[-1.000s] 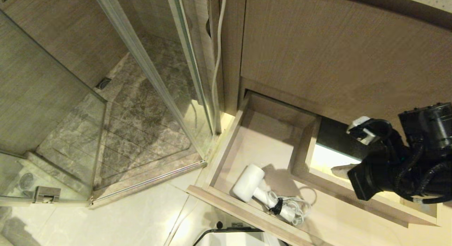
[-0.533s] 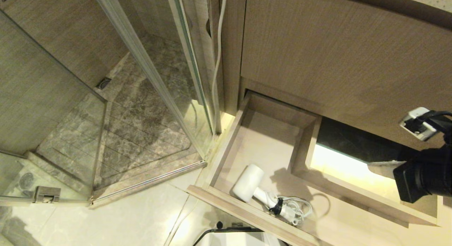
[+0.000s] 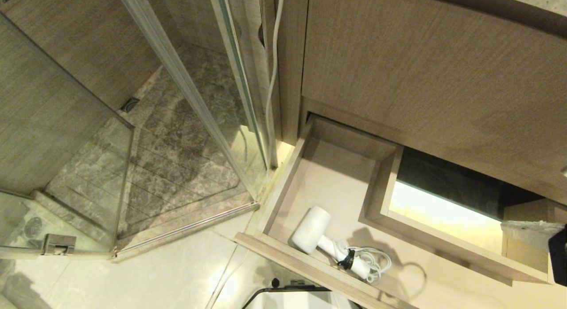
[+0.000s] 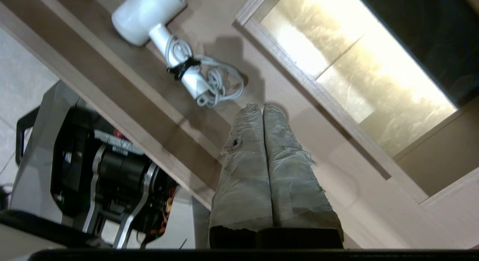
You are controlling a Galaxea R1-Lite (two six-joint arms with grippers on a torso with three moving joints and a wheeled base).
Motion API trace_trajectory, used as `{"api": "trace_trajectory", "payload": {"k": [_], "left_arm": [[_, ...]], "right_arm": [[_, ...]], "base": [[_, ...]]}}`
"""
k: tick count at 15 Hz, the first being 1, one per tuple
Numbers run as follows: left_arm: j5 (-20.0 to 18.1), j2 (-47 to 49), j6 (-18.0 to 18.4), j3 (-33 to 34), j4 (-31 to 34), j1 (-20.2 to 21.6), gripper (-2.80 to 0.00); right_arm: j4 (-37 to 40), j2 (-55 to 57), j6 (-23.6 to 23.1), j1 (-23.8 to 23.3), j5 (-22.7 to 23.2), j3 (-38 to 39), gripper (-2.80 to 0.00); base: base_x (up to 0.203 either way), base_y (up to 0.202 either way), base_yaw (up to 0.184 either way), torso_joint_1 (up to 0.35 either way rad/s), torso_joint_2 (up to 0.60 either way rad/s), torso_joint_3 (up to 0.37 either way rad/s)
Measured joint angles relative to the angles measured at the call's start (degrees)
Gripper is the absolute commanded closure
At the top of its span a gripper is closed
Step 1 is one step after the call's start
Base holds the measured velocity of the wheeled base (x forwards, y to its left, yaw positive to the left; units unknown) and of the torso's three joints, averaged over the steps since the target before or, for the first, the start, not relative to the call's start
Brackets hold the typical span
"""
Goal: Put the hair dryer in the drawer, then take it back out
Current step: Close the drawer
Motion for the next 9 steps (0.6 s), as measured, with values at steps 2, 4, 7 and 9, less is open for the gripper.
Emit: {"api": "trace_trajectory", "payload": {"k": [2, 4, 7, 9], "left_arm": [[-0.01, 0.0, 0.01, 0.0, 0.01, 0.0, 0.0], [0.0, 0.0, 0.0, 0.0, 0.0, 0.0, 0.0], [0.0, 0.0, 0.0, 0.0, 0.0, 0.0, 0.0], [0.0, 0.0, 0.02, 0.0, 0.0, 0.0, 0.0]], "right_arm": [[0.18, -1.66, -0.01, -0.02, 0.03, 0.25, 0.0], [0.27, -2.62, -0.01, -0.02, 0.02, 0.44, 0.0], [0.25, -3.21, 0.05, -0.02, 0.09, 0.46, 0.0], [0.25, -3.34, 0.07, -0.04, 0.06, 0.39, 0.0]], "base": [[0.0, 0.0, 0.0, 0.0, 0.0, 0.0], [0.0, 0.0, 0.0, 0.0, 0.0, 0.0], [0.0, 0.0, 0.0, 0.0, 0.0, 0.0], [0.0, 0.0, 0.0, 0.0, 0.0, 0.0]]}}
